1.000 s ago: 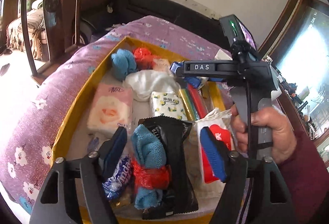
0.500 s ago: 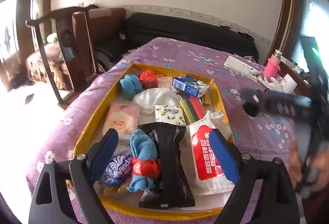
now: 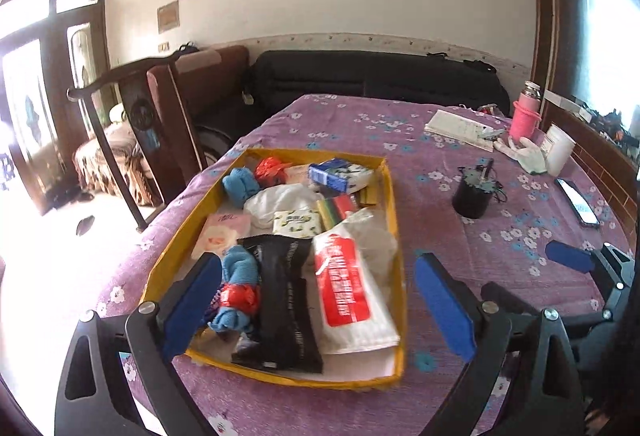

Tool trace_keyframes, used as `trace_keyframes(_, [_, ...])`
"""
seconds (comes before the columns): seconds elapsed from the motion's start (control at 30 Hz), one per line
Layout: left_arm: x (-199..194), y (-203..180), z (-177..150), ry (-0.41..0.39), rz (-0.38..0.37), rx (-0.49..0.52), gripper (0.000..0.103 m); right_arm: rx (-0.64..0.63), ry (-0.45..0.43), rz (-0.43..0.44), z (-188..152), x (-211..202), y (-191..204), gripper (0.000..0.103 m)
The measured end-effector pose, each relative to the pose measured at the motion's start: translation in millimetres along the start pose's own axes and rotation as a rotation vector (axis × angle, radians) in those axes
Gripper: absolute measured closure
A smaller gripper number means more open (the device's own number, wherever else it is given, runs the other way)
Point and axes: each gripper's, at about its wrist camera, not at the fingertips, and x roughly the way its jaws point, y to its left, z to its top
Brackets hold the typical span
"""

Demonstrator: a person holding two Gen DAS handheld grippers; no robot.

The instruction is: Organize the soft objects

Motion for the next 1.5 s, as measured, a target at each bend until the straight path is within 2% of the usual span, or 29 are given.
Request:
trace_keyframes(0.4, [-17.5, -42.0, -6.0, -0.035, 0.052, 0.122, 0.002, 0.037, -0.014, 0.003, -22.6, -18.7, -15.6, 0.007])
trace_keyframes(0.77, [-17.6, -53.9, -8.7, -0.048, 0.060, 0.132, 0.002, 0.062, -0.011, 0.009, -31.7, -19.9, -25.0, 0.007])
trace_keyframes(0.93, [-35.2, -50.5, -8.1, -0.171, 0.119, 0.099, 0.001, 0.060, -0.024, 0.002, -34.4, -20.0, -23.1, 0.007])
trace_keyframes(1.13, [-69.8, -35.4, -9.7, -0.391, 0.170, 0.019, 0.000, 0.055, -0.070, 0.012, -40.4, -24.4, -15.2, 0.007])
trace_keyframes(1.2, [-74.2, -25.7, -6.4, -0.416, 0.165, -0.010, 0.000, 0.040, -0.071, 0.006, -40.7, -24.1, -10.4, 0.006])
trace_keyframes(1.27, [-62.4, -7.1, 6.0, -0.342, 0.172, -0.042, 0.000, 0.022, -0.059, 0.002, -39.8, -21.6, -7.0, 0.005])
trace_keyframes(1.37, [-21.5, 34.9, 21.9, -0.109, 0.100, -0.092, 0.000, 0.008, -0.041, -0.024, -38.8, -19.0, -6.3, 0.006])
trace_keyframes(1.43, [11.6, 61.1, 26.0, 0.050, 0.150, -0.086, 0.000, 0.016, -0.039, -0.040, -40.0, -20.0, -9.8, 0.006])
trace_keyframes(1.5, [34.3, 79.3, 26.1, 0.119, 0.246, -0.053, 0.000, 0.054, -0.037, -0.035, -42.8, -20.3, -17.1, 0.005])
